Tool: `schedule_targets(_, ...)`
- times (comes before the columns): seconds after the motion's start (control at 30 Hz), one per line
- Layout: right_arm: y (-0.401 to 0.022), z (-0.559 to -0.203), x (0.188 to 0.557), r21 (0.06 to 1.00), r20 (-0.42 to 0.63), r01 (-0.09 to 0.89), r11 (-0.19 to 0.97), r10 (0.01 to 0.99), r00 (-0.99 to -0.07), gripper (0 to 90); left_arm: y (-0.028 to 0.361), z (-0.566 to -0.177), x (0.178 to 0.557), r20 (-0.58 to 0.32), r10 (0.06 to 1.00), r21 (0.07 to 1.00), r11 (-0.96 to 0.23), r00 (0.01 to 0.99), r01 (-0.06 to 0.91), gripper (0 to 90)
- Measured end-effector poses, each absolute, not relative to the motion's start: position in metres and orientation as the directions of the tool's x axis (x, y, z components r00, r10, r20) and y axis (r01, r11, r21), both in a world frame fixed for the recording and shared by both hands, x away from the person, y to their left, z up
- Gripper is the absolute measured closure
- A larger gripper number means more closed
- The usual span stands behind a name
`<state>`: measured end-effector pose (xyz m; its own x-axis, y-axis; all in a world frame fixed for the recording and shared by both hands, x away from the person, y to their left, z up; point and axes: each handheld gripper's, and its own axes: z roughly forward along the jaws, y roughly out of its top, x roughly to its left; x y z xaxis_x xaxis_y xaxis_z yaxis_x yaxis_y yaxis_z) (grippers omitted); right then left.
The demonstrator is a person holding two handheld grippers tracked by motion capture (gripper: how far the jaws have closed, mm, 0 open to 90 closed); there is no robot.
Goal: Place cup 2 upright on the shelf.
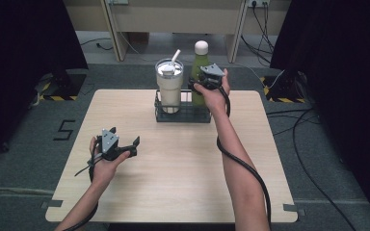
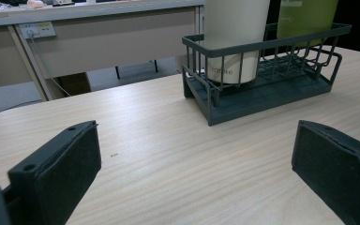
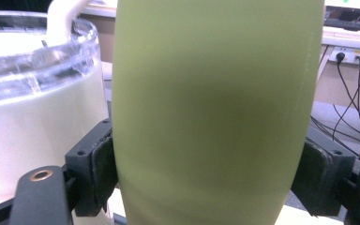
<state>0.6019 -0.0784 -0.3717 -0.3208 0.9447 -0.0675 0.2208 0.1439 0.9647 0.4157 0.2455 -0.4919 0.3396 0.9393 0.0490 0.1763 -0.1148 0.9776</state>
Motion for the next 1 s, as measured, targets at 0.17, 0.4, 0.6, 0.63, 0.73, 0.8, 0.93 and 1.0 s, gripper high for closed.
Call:
schedule_targets(0.17,-0.077,-0.380,0.605,0.960,-0.063,0.239,0.145,0.946,-0.319,21.1,0.245,-0.492,0.416,0.049,0.939,0.977,-0.116,0.341,0.178,0.9)
schedule_targets(0.4,-0.077,-0.390,0.609,0.954,-0.067,0.257,0.153,0.946,-0.316,21.1,0.244,-0.493,0.416,0.049,0.937,0.977,-0.117,0.345,0.180,1.0)
schedule_targets(0.6,-0.079,-0.394,0.611,0.951,-0.065,0.269,0.154,0.948,-0.311,21.1,0.244,-0.493,0.416,0.050,0.937,0.977,-0.118,0.345,0.179,1.0)
schedule_targets(0.63,-0.079,-0.395,0.611,0.950,-0.064,0.273,0.154,0.948,-0.312,21.1,0.244,-0.493,0.416,0.049,0.937,0.977,-0.118,0.345,0.180,1.1)
schedule_targets(0.73,-0.080,-0.396,0.611,0.950,-0.064,0.271,0.153,0.948,-0.311,21.1,0.243,-0.493,0.416,0.049,0.937,0.977,-0.117,0.346,0.180,1.1)
schedule_targets(0.8,-0.080,-0.396,0.611,0.950,-0.066,0.270,0.155,0.948,-0.313,21.1,0.243,-0.493,0.416,0.049,0.937,0.977,-0.117,0.347,0.179,1.1)
schedule_targets(0.93,-0.079,-0.397,0.612,0.951,-0.067,0.268,0.156,0.947,-0.313,21.1,0.244,-0.493,0.416,0.050,0.937,0.977,-0.118,0.346,0.179,1.1)
schedule_targets(1.0,-0.079,-0.397,0.612,0.951,-0.067,0.266,0.155,0.947,-0.313,21.0,0.244,-0.493,0.416,0.050,0.937,0.977,-0.118,0.346,0.178,1.1)
